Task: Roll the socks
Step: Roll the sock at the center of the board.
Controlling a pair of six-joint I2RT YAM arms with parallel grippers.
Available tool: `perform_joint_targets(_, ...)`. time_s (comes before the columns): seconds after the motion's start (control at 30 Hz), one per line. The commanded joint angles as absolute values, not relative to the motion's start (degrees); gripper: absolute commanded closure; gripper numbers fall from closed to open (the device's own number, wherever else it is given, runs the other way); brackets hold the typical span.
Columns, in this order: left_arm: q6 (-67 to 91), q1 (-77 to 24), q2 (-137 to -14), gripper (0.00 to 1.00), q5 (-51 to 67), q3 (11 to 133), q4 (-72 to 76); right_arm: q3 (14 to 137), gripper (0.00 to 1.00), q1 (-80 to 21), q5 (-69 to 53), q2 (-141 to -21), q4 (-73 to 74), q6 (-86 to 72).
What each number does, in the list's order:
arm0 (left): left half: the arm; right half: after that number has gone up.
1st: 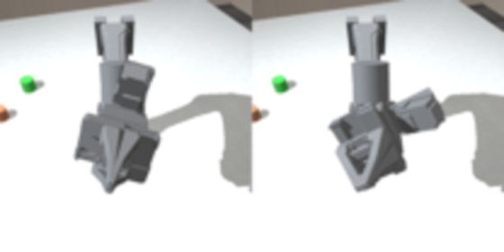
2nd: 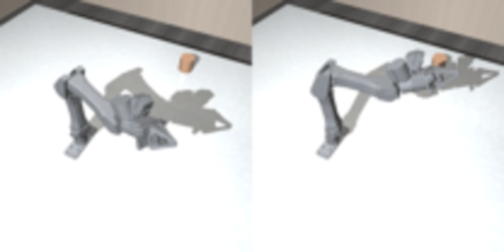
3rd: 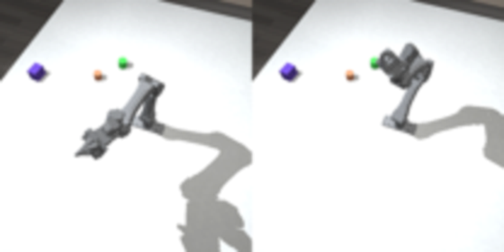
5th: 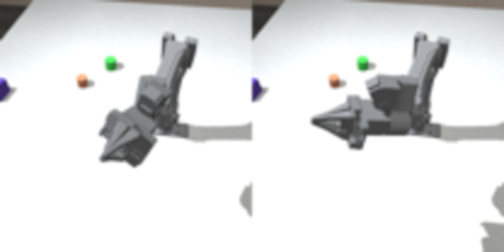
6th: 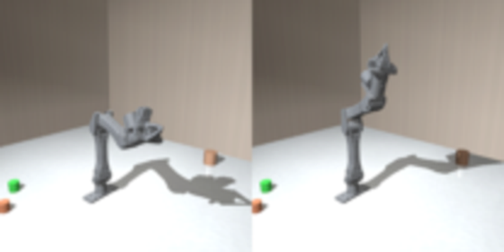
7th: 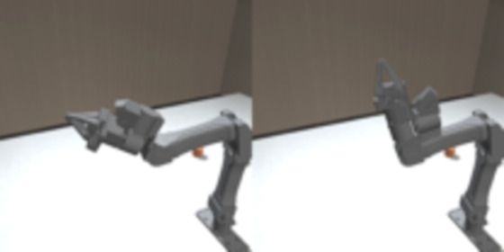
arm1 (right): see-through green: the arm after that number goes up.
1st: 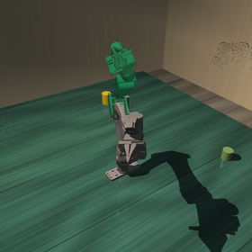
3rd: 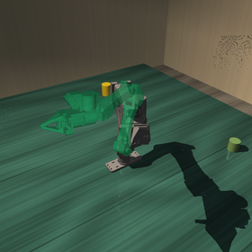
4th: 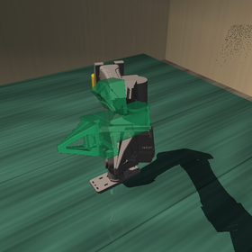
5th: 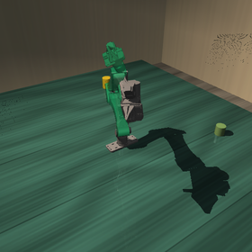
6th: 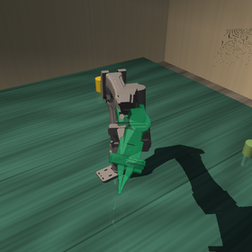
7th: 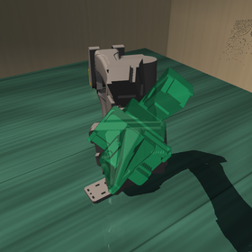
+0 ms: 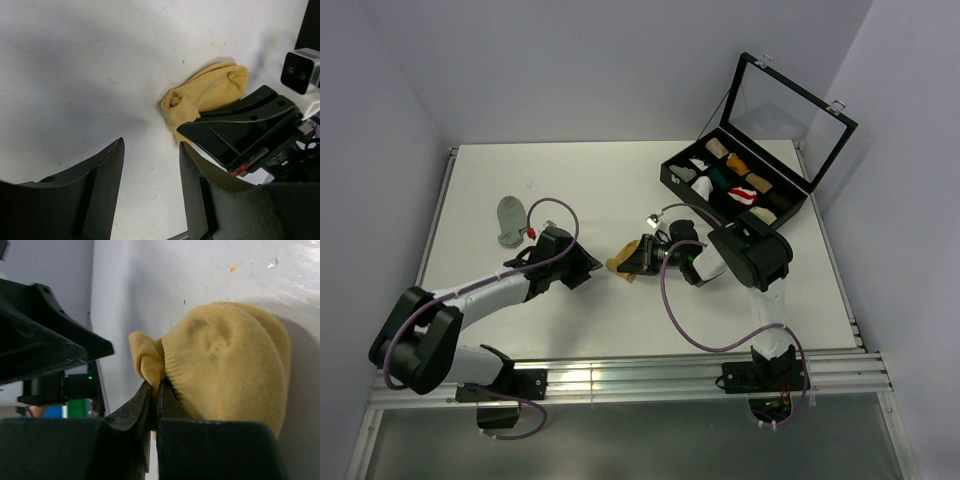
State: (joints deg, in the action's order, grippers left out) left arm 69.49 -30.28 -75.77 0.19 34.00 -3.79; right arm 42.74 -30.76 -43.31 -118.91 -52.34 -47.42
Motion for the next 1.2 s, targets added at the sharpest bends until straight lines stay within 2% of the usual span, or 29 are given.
perform_joint_targets(0.0, 69.26, -31.11, -79.01, 0.47, 2.11, 35.94, 0.78, 40.78, 1.0, -29.18, -45.96, -122.16, -59.75, -56.32)
perform_joint_targets(0.27, 70.66, -31.38, -86.3, 0.48, 4.13, 37.7, 4.48, 40.61, 1.0, -27.95, -46.32, -124.54, -60.73, -58.8)
perform_joint_targets(0.73, 72.95, -31.47, -91.93, 0.49, 6.42, 38.41, 9.75, 42.01, 1.0, -27.95, -42.28, -122.26, -45.09, -53.7)
perform_joint_targets(0.87, 72.6, -31.55, -93.69, 0.56, 5.63, 39.46, 8.09, 42.45, 1.0, -27.95, -41.49, -121.55, -41.93, -53.26)
perform_joint_targets(0.97, 72.33, -31.64, -95.44, 0.67, 5.36, 40.34, 6.68, 42.89, 1.0, -27.95, -40.52, -120.68, -38.85, -52.21)
perform_joint_targets(1.1, 71.98, -31.9, -97.29, 0.77, 4.66, 41.66, 4.49, 43.68, 1.0, -28.04, -37.63, -117.87, -31.84, -49.67)
perform_joint_targets(1.17, 71.63, -32.08, -98.17, 0.83, 3.69, 42.36, 2.74, 44.47, 0.96, -28.21, -36.39, -116.64, -27.19, -47.21)
